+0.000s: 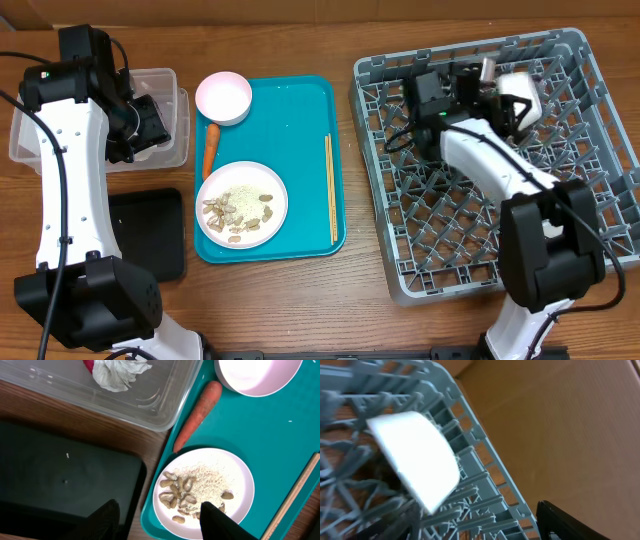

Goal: Sort waste into correct bins and load items into the dishwasher

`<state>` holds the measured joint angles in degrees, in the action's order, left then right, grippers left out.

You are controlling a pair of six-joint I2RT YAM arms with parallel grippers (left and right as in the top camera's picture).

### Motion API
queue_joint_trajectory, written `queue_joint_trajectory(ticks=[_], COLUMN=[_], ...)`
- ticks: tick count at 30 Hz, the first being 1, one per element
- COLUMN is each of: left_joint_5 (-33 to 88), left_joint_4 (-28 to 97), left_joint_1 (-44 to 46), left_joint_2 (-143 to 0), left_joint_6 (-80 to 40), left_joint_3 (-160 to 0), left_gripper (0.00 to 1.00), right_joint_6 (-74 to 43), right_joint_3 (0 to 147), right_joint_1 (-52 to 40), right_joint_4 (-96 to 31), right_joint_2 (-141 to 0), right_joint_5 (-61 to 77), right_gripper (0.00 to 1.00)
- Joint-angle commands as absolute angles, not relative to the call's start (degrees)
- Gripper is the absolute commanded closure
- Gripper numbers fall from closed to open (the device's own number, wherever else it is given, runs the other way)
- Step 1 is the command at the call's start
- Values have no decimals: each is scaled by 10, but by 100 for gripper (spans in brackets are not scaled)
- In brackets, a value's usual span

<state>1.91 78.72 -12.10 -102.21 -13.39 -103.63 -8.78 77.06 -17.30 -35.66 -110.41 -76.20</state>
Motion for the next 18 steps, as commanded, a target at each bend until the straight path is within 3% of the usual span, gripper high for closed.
queue_joint_trajectory(ticks=[1, 5, 10, 11, 18], left_joint_5=[26, 26, 25, 25, -8], left_joint_4=[788, 784, 724, 703, 568], left_joint_1=[-119, -114, -50, -30, 59], left_joint_2=[-1010, -1010, -1014, -1020, -1102], left_joint_6=[-138, -137, -117, -115, -69], left_joint_3=[-1041, -1041, -1041, -1041, -1041], left_gripper=[46, 44, 40, 36, 35], right_joint_6=[-124, -224, -202, -193, -202], right_joint_3=[773, 773, 773, 773, 773], right_joint_1=[-183, -173, -164, -164, -163], right_joint_4=[-395, -488, -532, -542, -608], right_joint_2=[-1021, -916, -814, -803, -778], right_joint_5=[-715, -480, -246, -228, -199], right_gripper=[22, 19, 9, 8, 7])
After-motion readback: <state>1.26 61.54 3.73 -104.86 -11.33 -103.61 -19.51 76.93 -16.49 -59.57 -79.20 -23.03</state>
